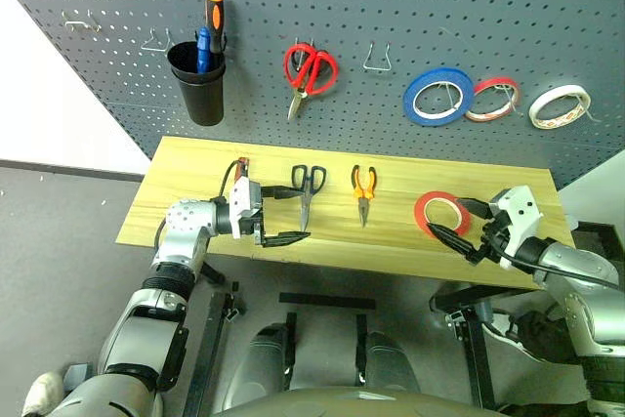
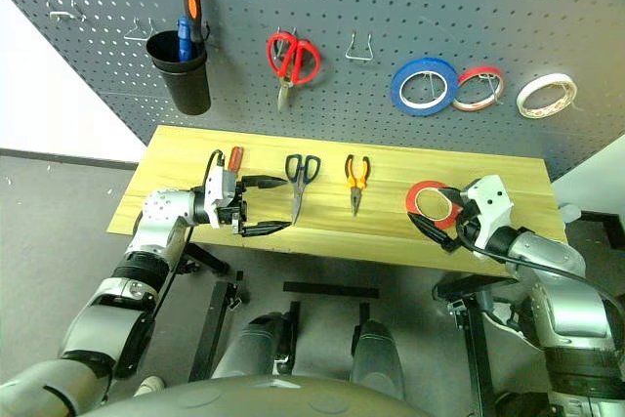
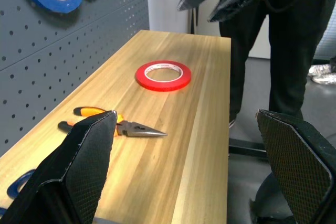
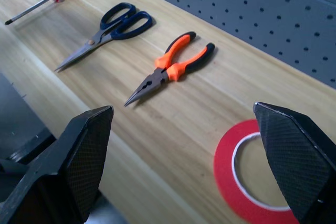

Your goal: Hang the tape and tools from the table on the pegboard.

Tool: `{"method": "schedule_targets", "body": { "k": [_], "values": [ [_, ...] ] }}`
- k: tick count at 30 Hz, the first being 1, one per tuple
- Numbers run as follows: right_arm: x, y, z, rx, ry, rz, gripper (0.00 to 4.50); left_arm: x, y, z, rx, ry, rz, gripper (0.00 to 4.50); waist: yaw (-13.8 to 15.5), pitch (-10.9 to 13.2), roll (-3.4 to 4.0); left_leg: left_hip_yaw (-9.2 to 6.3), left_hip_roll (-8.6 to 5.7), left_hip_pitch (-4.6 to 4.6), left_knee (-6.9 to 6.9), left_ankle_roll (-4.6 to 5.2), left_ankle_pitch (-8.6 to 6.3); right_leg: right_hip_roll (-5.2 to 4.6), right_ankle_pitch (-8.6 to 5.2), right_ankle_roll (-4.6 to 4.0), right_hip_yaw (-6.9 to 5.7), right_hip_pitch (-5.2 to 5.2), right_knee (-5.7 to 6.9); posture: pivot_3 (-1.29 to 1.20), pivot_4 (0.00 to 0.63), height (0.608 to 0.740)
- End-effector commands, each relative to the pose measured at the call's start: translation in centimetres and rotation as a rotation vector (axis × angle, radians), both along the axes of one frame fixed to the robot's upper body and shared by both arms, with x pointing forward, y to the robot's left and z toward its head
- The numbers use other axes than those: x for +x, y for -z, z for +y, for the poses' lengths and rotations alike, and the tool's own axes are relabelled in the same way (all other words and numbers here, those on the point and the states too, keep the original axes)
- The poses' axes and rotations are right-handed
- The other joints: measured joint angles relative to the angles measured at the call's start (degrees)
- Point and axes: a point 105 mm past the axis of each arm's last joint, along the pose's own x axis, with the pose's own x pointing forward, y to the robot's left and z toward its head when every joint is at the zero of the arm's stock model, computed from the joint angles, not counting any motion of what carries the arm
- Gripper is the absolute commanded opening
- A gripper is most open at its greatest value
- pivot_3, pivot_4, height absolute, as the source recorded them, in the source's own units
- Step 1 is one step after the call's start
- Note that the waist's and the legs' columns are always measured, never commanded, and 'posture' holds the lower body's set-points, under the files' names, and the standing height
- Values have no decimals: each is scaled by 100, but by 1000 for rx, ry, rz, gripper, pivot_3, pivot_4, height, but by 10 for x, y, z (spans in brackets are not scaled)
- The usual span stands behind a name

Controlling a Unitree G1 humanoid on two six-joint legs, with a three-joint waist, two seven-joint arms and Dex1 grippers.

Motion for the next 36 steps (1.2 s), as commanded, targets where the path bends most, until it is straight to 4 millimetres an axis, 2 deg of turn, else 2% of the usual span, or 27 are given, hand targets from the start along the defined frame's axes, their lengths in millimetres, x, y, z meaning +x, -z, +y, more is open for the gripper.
{"method": "schedule_targets", "body": {
  "k": [1,8,14,23,32,36],
  "values": [
    [3,-7,4,-1,-11,-27,4472,0,-7,4,-26,-7,-40,4451,3,1,0,0,0,-1,0,0,0,0,0,0,0,-1,-2,113,253,740],
    [9,-1,-6,-15,34,-11,4472,-2,-7,0,-38,7,-40,4451,37,1,0,1,-5,-6,-2,1,-1,0,0,1,-3,0,-10,134,216,740],
    [12,10,-21,-84,75,58,4472,4,0,3,29,-1,-24,4451,142,0,3,4,-14,-7,-5,-2,1,3,0,1,-5,-4,-9,114,196,740],
    [18,27,-28,-160,107,171,4472,19,-2,-15,49,-21,-4,4451,125,0,2,2,-17,-22,-3,-13,7,2,1,2,-8,-6,-22,80,223,740],
    [36,37,-37,-234,158,262,4472,24,-7,-25,42,-7,-3,4451,115,2,0,4,-16,-26,-3,-19,11,4,1,2,-8,-11,-23,66,233,740],
    [47,38,-35,-235,169,276,4472,25,-5,-29,70,0,-6,4451,117,34,-2,2,-14,-32,-3,-15,8,4,1,1,-10,-16,-24,81,272,740]
  ]
}}
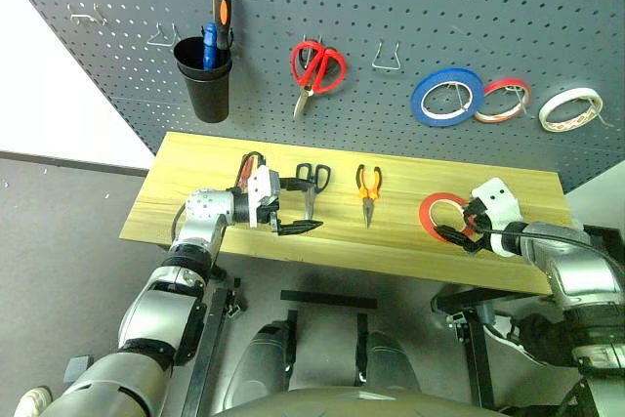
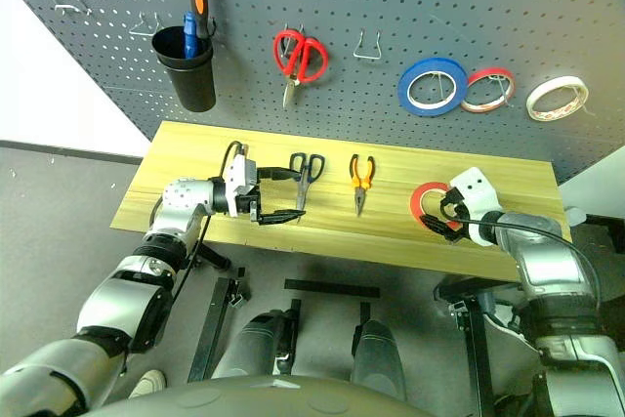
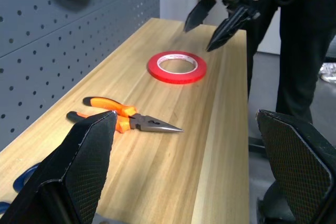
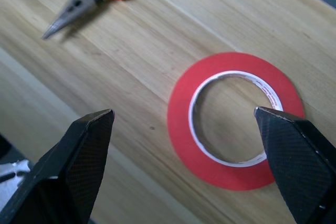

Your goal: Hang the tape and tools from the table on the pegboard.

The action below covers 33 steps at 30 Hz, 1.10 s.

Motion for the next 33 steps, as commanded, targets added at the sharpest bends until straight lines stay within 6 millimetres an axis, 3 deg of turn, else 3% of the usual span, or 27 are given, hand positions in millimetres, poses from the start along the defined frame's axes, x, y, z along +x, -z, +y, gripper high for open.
{"method": "schedule_targets", "body": {
  "k": [1,6,11,19,26,29,33],
  "values": [
    [8,-2,-1,-15,8,7,4472,4,-7,-8,13,14,-27,4451,2,39,-2,0,0,-1,0,1,-1,0,0,0,0,0,0,89,289,740],
    [9,3,7,-18,-16,50,4472,3,-19,-24,-9,56,-25,4451,5,253,-7,-7,3,-23,7,11,-6,-1,0,0,-1,-17,3,100,366,740],
    [11,2,2,-4,-5,66,4472,3,-29,-39,-15,71,-18,4451,-9,504,-7,1,3,-72,17,-11,7,-8,1,-1,3,-79,56,100,415,740],
    [17,4,-9,-16,23,71,4472,-2,-32,-57,46,87,-29,4451,-21,749,-7,5,0,-118,29,-13,9,-7,1,-1,1,-126,68,103,434,740],
    [20,8,-4,-31,-6,98,4472,-7,-34,-60,122,62,-18,4451,-10,763,-7,4,0,-118,28,-14,9,-7,0,0,-2,-127,68,106,433,740],
    [19,12,1,-47,-45,113,3916,-7,-33,-61,146,36,-26,4500,-3,763,-8,3,1,-118,28,-15,10,-7,0,0,-2,-126,68,117,424,740],
    [17,14,6,-62,-81,128,2587,-7,-31,-62,144,14,-22,4500,2,763,-8,2,0,-118,28,-16,10,-7,0,0,-2,-126,68,120,415,740]
  ]
}}
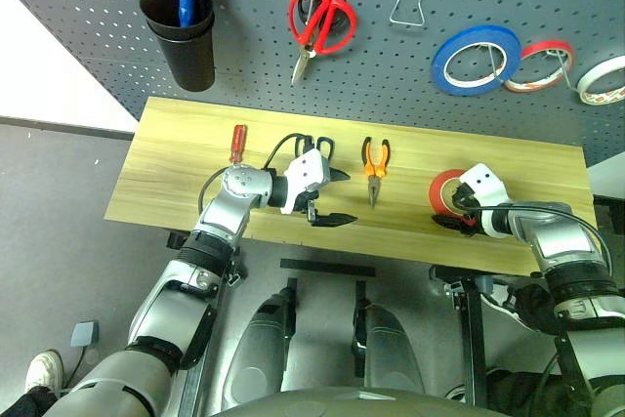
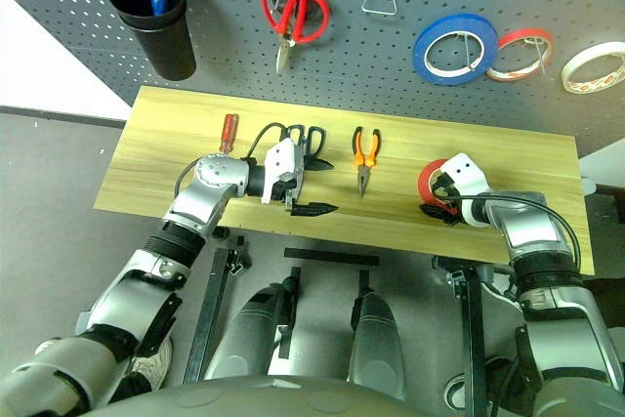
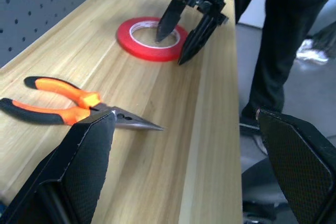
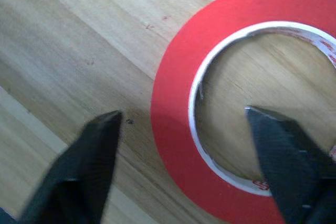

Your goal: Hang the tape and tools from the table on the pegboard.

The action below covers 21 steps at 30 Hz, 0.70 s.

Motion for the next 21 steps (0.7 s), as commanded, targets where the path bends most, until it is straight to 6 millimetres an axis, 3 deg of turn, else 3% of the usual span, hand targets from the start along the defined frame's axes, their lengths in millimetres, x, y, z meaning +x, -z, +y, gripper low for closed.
{"method": "schedule_targets", "body": {
  "k": [1,6,13,19,21],
  "values": [
    [-7,11,3,-14,-28,47,2234,-4,1,-5,-7,-1,-5,4500,4,0,0,0,0,0,0,0,0,0,0,0,0,0,0,122,413,740],
    [-7,13,4,-21,-42,60,676,-2,-1,0,-19,-16,-14,4500,5,0,0,-1,0,0,0,-2,1,0,0,0,-1,0,0,129,403,740],
    [-19,-3,2,2,-58,9,676,-3,-21,6,-177,-5,-36,4500,24,-3,4,-5,1,0,-3,-5,3,-1,0,0,-6,0,-1,114,357,740],
    [-46,-35,1,74,-24,-93,676,-5,-22,20,-199,31,-35,4500,24,-9,11,-5,-5,-4,-2,-8,5,-10,1,1,-10,1,-4,72,308,740],
    [-66,-51,3,90,-35,-146,676,-4,-26,25,-212,47,-45,4500,40,-18,19,-5,-6,-3,-2,-13,7,-10,1,1,-9,1,-3,55,293,740]
  ]
}}
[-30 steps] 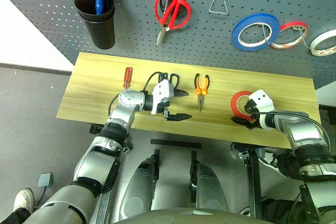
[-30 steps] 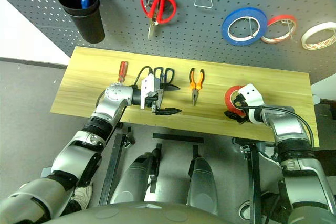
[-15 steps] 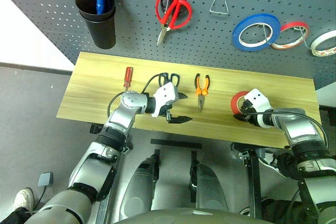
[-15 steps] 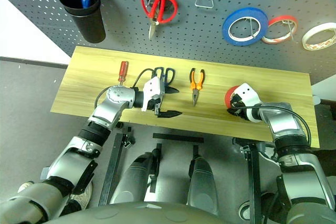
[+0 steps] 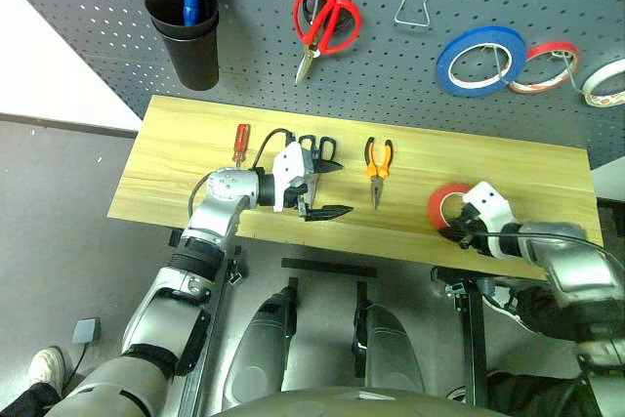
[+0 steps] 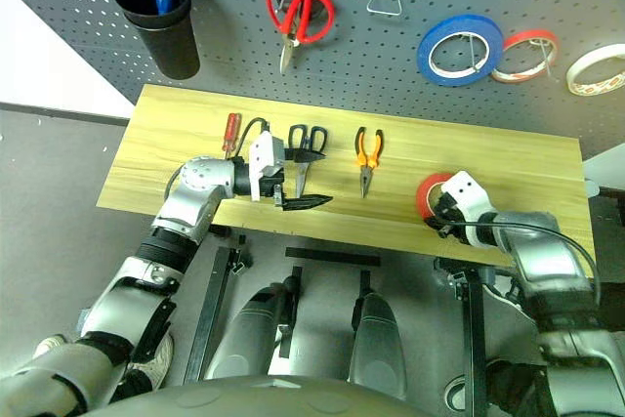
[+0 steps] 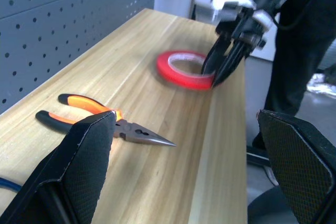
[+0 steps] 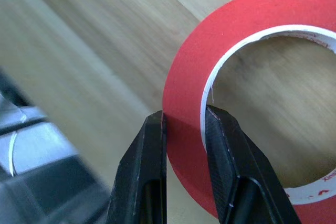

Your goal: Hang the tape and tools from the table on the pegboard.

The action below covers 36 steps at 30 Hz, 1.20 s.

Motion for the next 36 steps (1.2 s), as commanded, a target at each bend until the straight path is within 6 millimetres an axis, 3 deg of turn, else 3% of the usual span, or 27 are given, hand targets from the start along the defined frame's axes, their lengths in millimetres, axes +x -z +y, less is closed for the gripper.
{"method": "schedule_targets", "body": {
  "k": [1,10,18,28,36],
  "values": [
    [-24,-40,0,17,-10,-131,676,-1,-13,5,-57,36,-40,4500,21,-8,6,-2,0,-1,-4,-3,2,1,0,0,-4,-1,0,38,279,740],
    [-62,-102,12,48,-1,-342,676,-2,-34,3,-158,130,-58,4500,-18,-134,12,2,0,1,-2,-8,4,3,1,0,-12,2,0,-34,228,740],
    [-60,-160,17,19,22,-585,676,7,-60,-3,-234,159,-78,4500,-38,-334,6,9,-2,3,8,-7,4,3,1,0,-13,13,0,-86,174,740],
    [-32,-179,0,-27,90,-689,676,6,-102,-9,-337,200,-91,4500,-180,-565,-3,9,-5,3,18,-6,4,4,1,0,-18,24,0,-58,133,740],
    [-1,-174,-12,-16,104,-704,676,4,-116,-7,-373,190,-94,4500,-299,-712,13,6,-3,11,31,-6,4,7,1,0,-18,35,8,-30,120,740]
  ]
}}
